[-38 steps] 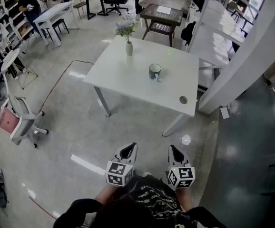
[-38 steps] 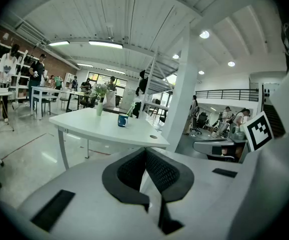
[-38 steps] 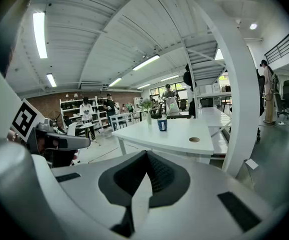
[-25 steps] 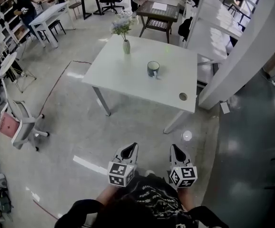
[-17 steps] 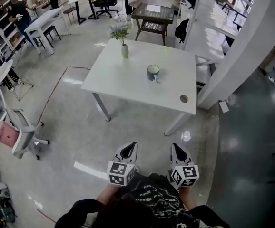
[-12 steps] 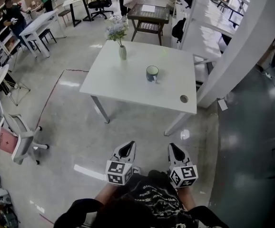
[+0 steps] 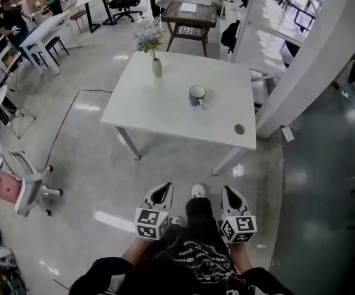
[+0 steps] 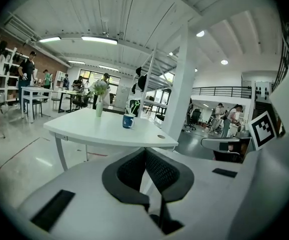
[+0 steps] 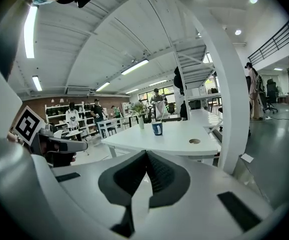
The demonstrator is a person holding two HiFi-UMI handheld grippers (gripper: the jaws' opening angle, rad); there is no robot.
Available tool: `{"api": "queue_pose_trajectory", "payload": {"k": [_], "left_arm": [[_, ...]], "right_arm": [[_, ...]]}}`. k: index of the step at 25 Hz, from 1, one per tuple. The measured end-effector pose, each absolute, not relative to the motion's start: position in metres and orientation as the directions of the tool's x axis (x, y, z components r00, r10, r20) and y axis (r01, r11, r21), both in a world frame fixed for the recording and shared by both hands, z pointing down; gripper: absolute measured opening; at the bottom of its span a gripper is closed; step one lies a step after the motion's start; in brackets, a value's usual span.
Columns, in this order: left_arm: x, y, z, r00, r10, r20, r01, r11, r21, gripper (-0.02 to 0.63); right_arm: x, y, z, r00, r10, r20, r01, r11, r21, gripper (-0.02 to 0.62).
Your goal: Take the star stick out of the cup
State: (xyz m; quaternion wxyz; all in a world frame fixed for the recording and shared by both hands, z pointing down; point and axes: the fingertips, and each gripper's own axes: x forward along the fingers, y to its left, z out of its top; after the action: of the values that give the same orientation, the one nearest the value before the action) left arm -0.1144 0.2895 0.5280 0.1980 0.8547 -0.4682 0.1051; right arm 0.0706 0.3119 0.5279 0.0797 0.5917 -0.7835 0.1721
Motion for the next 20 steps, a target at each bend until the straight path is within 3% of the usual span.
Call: {"api": "queue_pose_trajectory", "payload": {"k": [20], "left_arm": [[-0.033,0.100,0.528,0.426,-0.818,0.387,-0.904,-0.374,0.205,0.020]], "right_arm": [[0.152,0.078,0.534,-0.427,-0.851,0.305,-0.903,0.379,-0.205,0.008]]}}
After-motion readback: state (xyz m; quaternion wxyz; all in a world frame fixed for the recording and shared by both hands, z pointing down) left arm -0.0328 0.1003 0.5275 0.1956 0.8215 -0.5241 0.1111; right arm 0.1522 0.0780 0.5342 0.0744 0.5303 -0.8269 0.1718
